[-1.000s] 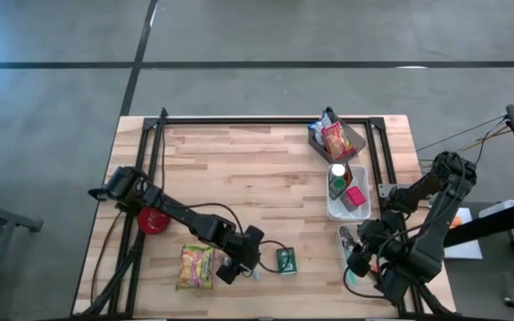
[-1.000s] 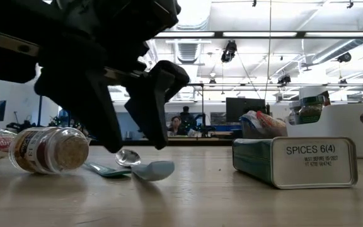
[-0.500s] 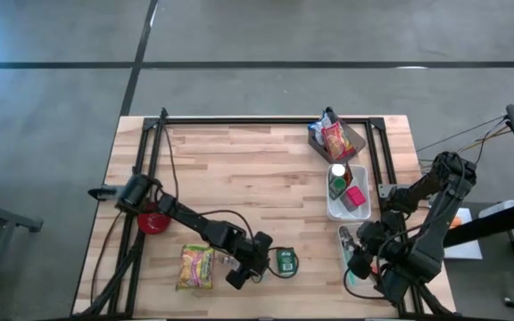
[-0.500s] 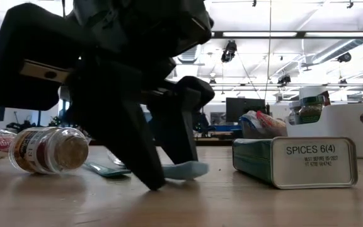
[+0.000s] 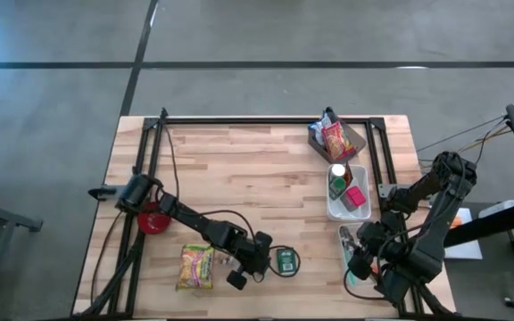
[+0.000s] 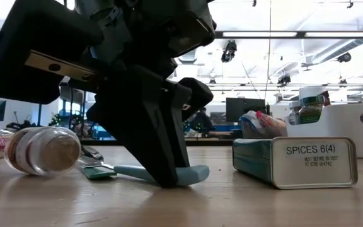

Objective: Pick & Place Food Item
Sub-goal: Put the blue spoon into the transparent bin

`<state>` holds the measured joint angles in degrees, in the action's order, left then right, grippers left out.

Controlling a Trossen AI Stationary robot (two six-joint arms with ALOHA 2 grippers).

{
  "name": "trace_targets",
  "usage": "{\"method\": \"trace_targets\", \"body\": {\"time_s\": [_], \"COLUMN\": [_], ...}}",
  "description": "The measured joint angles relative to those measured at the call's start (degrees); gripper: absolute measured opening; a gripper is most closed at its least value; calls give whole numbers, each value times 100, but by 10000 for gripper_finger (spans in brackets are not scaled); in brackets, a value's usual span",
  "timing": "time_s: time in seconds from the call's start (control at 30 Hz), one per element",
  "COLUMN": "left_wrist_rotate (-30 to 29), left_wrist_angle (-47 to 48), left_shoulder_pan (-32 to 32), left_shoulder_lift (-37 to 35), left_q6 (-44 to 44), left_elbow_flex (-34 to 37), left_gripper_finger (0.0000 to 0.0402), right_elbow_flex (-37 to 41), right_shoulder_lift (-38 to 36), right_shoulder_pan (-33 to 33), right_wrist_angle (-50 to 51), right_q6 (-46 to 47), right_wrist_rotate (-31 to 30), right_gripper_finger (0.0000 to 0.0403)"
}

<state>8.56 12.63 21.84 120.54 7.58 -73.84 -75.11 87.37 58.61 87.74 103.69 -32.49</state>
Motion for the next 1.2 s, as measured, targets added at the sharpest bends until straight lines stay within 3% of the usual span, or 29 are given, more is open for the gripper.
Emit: {"method": "trace_targets", "body": {"time_s": [0.17,0.3,0.6,0.7,1.0,1.2], "left_wrist_rotate": [-209,-824,-1474,-1717,-1847,-1986], "left_wrist_angle": [206,245,-933,-1182,-867,-636], "left_shoulder_pan": [-93,-273,-776,-890,-1108,-1108], "left_shoulder_lift": [-212,-593,-1475,-1560,-1550,-1546], "left_q6": [-75,-320,-827,-975,-911,-794], "left_elbow_flex": [45,20,-34,-287,-1164,-1211], "left_gripper_finger": [29,29,29,29,29,29], "right_elbow_flex": [-31,-99,-147,-116,-122,-122], "right_shoulder_lift": [0,0,-354,-630,-1271,-1443], "right_shoulder_pan": [0,-2,-97,-271,-1292,-1856], "right_wrist_angle": [-55,-366,-673,-738,-1945,-2485], "right_q6": [3,65,2094,2335,1211,388], "right_wrist_rotate": [-47,-246,-1247,-1485,-1709,-1462], "right_gripper_finger": [234,234,234,234,234,226]}}
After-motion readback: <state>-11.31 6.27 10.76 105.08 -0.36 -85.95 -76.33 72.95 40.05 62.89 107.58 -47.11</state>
